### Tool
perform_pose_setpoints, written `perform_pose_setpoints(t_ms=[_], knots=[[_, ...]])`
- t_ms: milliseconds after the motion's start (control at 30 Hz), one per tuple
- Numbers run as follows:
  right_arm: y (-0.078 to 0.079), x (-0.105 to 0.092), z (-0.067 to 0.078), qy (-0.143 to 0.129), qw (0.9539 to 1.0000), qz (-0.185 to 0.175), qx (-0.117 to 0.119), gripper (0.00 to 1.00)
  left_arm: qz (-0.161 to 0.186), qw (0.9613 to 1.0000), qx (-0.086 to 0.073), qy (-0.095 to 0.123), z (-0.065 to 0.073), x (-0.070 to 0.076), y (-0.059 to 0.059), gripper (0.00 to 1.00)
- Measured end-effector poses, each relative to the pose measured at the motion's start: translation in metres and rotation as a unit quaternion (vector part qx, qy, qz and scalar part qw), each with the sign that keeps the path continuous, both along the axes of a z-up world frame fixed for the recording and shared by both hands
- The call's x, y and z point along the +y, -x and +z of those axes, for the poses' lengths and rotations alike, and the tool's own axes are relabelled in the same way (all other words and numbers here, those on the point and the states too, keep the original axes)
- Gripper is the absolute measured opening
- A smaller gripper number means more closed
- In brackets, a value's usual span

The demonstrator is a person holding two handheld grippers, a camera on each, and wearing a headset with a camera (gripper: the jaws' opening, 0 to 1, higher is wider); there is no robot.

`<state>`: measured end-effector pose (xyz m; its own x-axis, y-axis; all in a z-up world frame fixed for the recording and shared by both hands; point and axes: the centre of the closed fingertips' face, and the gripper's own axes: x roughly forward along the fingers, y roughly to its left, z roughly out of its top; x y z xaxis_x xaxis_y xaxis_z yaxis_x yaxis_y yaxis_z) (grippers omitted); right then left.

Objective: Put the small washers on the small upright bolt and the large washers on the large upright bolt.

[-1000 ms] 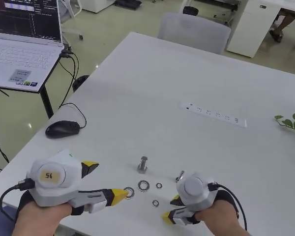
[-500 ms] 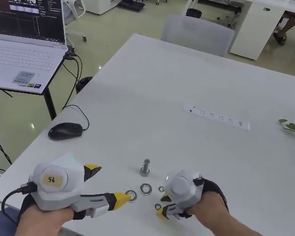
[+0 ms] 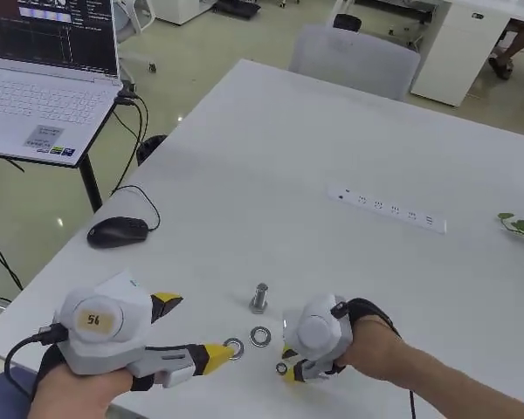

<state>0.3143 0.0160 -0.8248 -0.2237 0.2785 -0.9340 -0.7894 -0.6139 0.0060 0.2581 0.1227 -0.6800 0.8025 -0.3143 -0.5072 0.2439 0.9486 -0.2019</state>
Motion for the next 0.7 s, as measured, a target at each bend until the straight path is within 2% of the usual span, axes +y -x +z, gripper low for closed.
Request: perform_pose_setpoints(t_ms=[67,167,467,567,700], knots=[[0.0025,0.0004,0.0003,0.003,0.9995,0.029,-0.007,0.21,0.001,1.0,0.001,0.001,-0.0008,0.0003,0.0007,0.67],[0.005,0.0005,-0.0002,0.008,0.9985,0.053,-0.012,0.2,0.003,1.0,0.002,0.002,-0.0015,0.0007,0.0015,0.67],[0.0047,0.0027,-0.0005,0.009,0.9972,0.072,-0.016,0.15,0.002,1.0,0.0,0.003,-0.0015,-0.0006,-0.0007,0.67],[0.0041,0.0021,-0.0008,0.007,0.9975,0.068,-0.018,0.13,0.001,1.0,0.0,0.004,-0.0015,-0.0013,-0.0012,0.67],[0.0034,0.0011,0.0014,-0.005,0.9996,0.026,-0.012,0.13,0.002,1.0,-0.001,0.004,-0.0005,-0.0011,-0.0005,0.67]])
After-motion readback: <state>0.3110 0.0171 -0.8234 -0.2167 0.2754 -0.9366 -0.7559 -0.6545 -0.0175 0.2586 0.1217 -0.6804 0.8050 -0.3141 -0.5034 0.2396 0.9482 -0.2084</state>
